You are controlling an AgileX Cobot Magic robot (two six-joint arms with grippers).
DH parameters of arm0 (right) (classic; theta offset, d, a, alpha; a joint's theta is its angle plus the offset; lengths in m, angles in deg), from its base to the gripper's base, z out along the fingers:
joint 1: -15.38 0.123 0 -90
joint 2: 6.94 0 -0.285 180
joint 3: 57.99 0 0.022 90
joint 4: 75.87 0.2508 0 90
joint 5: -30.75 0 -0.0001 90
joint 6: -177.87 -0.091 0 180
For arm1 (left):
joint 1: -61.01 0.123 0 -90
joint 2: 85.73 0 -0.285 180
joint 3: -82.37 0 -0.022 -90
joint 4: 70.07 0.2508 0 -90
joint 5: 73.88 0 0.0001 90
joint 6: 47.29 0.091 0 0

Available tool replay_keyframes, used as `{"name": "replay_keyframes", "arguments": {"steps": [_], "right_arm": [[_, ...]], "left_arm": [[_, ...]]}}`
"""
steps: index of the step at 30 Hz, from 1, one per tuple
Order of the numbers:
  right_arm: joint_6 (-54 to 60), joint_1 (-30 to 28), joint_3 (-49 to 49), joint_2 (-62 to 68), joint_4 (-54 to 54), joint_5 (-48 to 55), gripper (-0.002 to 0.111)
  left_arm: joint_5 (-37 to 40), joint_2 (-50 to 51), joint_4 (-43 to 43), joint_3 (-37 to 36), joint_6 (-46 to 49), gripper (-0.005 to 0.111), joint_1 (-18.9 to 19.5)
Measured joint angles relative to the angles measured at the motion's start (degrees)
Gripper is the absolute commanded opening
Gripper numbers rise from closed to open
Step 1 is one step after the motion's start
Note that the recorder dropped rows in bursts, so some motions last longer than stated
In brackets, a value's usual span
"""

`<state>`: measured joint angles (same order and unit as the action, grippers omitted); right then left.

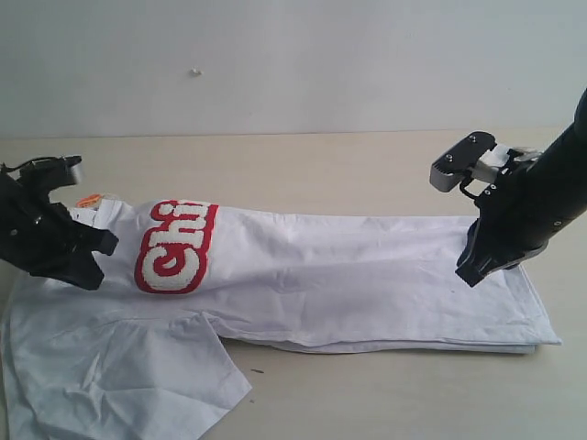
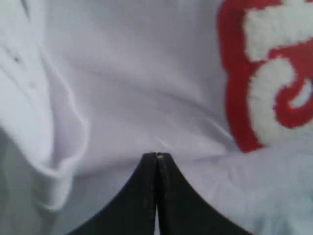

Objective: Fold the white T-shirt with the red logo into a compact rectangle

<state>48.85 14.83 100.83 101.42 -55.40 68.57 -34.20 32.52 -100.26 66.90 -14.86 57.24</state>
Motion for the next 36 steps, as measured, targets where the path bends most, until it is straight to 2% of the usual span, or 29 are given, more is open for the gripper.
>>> {"name": "replay_keyframes", "arguments": {"steps": [4,14,25,32,36], "right_arm": [[0.0,0.0,0.0,0.0,0.1,0.8,0.000],[0.0,0.0,0.0,2.9,0.8,1.3,0.000],[0.0,0.0,-0.1,9.0,0.4,3.5,0.000],[0.0,0.0,-0.1,9.1,0.4,2.9,0.000],[0.0,0.0,-0.1,9.1,0.4,2.7,0.000]], "left_arm": [[-7.1,1.6,2.9,0.0,-0.8,0.001,0.9],[-21.4,1.8,3.4,0.0,-1.3,0.001,3.2],[-27.7,5.9,4.0,0.0,-1.3,0.001,3.2],[-28.3,3.3,4.0,0.0,-1.3,0.002,3.3],[-24.5,-1.4,4.0,0.0,-2.6,0.013,4.8]]}}
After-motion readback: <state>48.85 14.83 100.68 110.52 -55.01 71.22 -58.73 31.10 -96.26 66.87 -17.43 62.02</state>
